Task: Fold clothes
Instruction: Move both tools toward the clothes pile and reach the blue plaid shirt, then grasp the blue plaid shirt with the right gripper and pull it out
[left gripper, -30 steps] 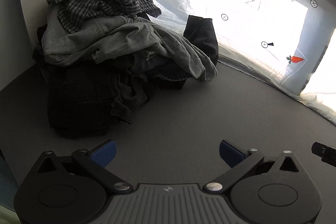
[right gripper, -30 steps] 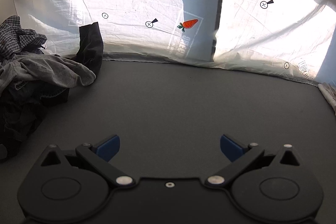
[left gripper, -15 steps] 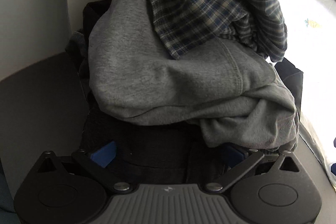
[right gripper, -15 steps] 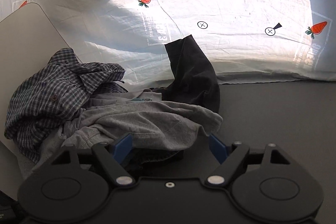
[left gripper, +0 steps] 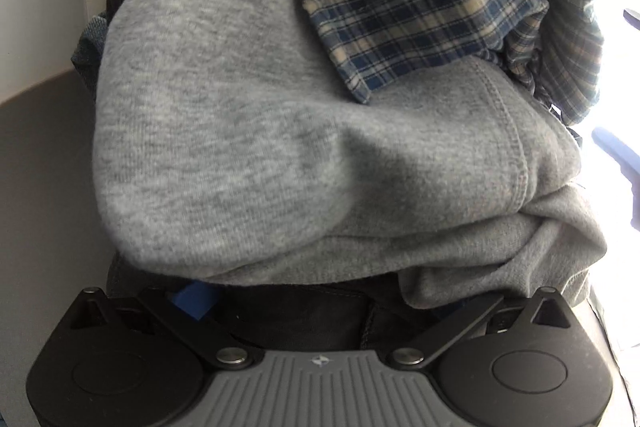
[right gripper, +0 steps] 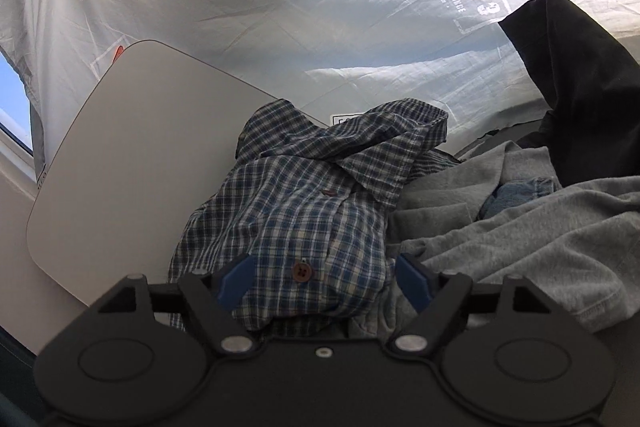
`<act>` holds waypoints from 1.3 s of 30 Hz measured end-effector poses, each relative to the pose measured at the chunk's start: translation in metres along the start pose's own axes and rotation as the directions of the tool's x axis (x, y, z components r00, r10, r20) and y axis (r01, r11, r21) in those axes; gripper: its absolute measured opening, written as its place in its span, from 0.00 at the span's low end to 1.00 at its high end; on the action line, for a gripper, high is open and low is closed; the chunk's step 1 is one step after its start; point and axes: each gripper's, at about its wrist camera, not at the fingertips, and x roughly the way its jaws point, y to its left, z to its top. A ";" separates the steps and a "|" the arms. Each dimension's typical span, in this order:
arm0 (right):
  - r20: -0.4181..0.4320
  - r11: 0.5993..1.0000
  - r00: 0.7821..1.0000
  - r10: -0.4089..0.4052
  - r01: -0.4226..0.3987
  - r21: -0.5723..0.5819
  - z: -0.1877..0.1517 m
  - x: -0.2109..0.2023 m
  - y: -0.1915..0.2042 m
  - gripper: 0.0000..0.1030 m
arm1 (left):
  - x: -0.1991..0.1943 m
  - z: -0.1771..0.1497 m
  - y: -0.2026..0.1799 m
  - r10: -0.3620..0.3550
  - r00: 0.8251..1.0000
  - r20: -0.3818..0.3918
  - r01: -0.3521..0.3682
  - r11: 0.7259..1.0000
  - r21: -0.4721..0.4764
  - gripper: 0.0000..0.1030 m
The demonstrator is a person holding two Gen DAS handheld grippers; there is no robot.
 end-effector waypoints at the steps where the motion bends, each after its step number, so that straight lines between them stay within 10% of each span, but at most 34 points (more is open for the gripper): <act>1: -0.028 1.000 1.000 -0.005 0.005 -0.015 -0.002 0.009 0.002 0.68 | -0.001 0.001 0.000 0.002 1.000 -0.001 -0.002 1.000 -0.007 1.00; 7: 0.037 0.990 0.997 -0.072 0.076 -0.119 -0.016 0.002 0.015 0.19 | -0.018 -0.003 -0.003 0.011 1.000 0.002 -0.011 0.999 -0.045 0.99; 15: 0.215 0.965 0.965 -0.148 0.188 -0.181 -0.024 -0.089 0.010 0.14 | -0.061 -0.033 -0.016 0.017 0.999 0.050 -0.014 0.998 -0.057 0.97; 22: 0.340 0.916 0.880 -0.332 0.387 -0.106 -0.045 -0.247 -0.072 0.13 | -0.095 -0.080 -0.058 0.024 0.997 0.071 -0.022 1.000 -0.022 0.97; 26: 0.372 0.760 0.714 -0.593 0.649 -0.033 -0.076 -0.352 -0.147 0.12 | -0.136 -0.158 -0.083 -0.005 0.999 0.046 0.004 1.000 0.019 0.97; 33: 0.243 0.340 0.307 -0.920 0.934 0.107 -0.152 -0.510 -0.268 0.00 | -0.148 -0.279 -0.120 -0.049 0.999 -0.023 0.051 0.992 0.118 0.97; 36: 0.212 0.299 0.267 -0.940 0.945 0.136 -0.163 -0.548 -0.284 0.00 | -0.146 -0.316 -0.126 -0.043 0.996 -0.073 0.052 0.992 0.117 0.97; 39: 0.247 0.319 0.279 -0.928 0.938 0.139 -0.163 -0.569 -0.278 0.02 | -0.144 -0.341 -0.132 -0.033 0.993 -0.112 0.046 0.992 0.117 0.97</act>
